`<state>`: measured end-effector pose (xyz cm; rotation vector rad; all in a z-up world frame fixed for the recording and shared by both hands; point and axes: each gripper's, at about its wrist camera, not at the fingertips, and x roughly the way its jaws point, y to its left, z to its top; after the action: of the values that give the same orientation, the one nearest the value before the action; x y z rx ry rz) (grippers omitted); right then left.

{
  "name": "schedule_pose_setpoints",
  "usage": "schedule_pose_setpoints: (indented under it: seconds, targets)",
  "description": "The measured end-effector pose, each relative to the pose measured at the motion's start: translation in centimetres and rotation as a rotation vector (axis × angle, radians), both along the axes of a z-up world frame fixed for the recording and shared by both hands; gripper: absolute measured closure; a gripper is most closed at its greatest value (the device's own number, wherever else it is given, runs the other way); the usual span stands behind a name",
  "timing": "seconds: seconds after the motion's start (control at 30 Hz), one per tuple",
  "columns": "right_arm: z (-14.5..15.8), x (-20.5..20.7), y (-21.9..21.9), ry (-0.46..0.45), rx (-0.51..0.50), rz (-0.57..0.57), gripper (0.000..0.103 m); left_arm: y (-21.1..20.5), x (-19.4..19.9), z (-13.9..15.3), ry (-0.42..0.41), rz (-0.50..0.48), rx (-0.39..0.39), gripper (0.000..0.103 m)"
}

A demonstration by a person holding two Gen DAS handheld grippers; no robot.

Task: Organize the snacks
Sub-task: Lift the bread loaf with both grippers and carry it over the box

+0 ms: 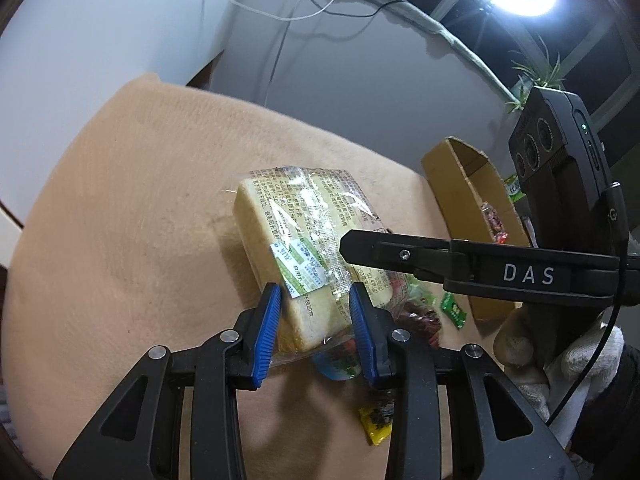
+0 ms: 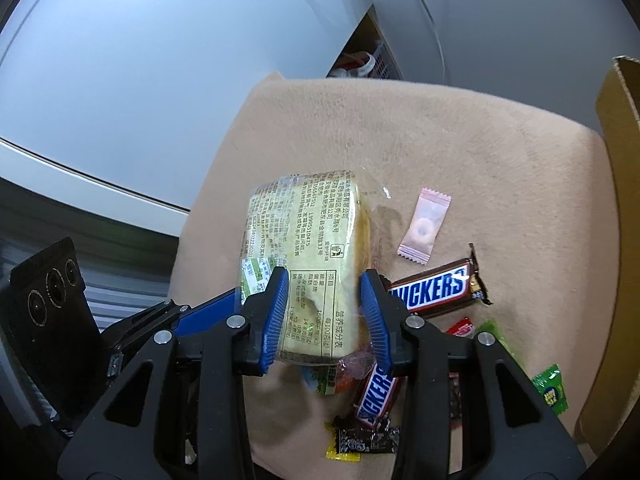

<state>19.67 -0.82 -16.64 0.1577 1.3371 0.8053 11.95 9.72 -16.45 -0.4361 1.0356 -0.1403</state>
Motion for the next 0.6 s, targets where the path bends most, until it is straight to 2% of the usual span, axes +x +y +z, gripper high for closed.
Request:
schedule_pose_setpoints:
  seconds: [0.33,0.6]
  targets:
    - [2.5,-0.2,-4.2,-0.022,0.057,-0.076,0.063,-1.9,-0.2,3.4,-0.090,-0.049,0.013,0.069]
    - [3.8,-0.3,-7.4,-0.035,0.084,-0.133,0.063,-4.0,1.0,5.0,-0.136,-0.098,0.024,0.069]
